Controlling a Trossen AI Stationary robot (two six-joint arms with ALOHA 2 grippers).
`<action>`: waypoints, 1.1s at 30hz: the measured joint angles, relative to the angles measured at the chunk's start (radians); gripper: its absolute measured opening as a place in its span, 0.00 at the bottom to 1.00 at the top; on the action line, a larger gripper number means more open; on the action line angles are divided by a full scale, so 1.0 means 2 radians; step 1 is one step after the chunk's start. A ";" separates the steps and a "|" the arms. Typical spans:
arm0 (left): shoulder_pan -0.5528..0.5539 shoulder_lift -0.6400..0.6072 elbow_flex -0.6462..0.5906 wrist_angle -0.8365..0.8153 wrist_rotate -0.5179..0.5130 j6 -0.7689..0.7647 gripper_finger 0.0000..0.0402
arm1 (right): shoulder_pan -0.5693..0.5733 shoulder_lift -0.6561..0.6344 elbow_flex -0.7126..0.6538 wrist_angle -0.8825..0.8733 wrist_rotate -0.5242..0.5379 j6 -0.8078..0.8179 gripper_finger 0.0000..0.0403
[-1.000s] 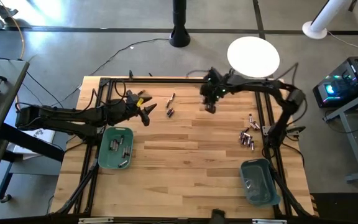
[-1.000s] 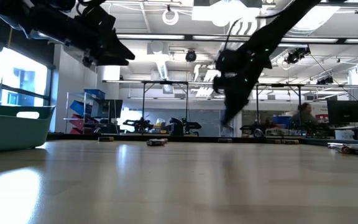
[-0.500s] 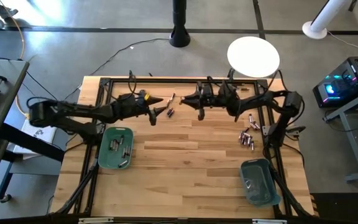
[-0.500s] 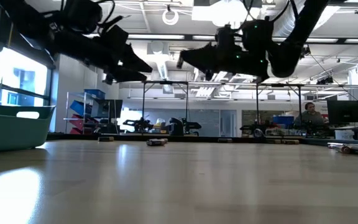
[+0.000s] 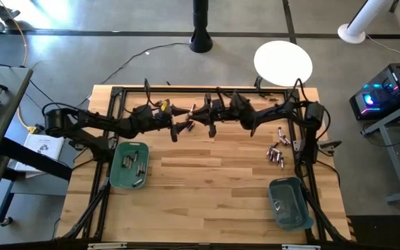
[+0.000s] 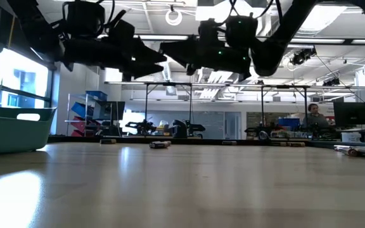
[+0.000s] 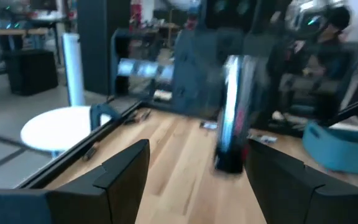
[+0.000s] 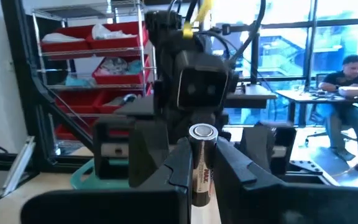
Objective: Sort batteries
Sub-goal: Put the silver battery into the green bin
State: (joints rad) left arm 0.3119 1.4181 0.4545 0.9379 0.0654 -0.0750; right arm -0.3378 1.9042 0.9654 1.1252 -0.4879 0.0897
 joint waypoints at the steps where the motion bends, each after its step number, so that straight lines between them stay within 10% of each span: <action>1: 0.000 -0.002 0.000 0.000 0.007 0.000 0.62 | 0.000 0.002 0.001 0.000 0.000 0.001 0.05; 33: -0.001 -0.051 0.000 -0.079 0.027 -0.008 0.10 | 0.000 0.002 0.001 -0.018 0.004 0.006 0.05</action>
State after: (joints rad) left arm 0.3092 1.3151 0.4549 0.7803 0.1190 -0.0911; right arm -0.3374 1.9079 0.9676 1.0885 -0.4798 0.1013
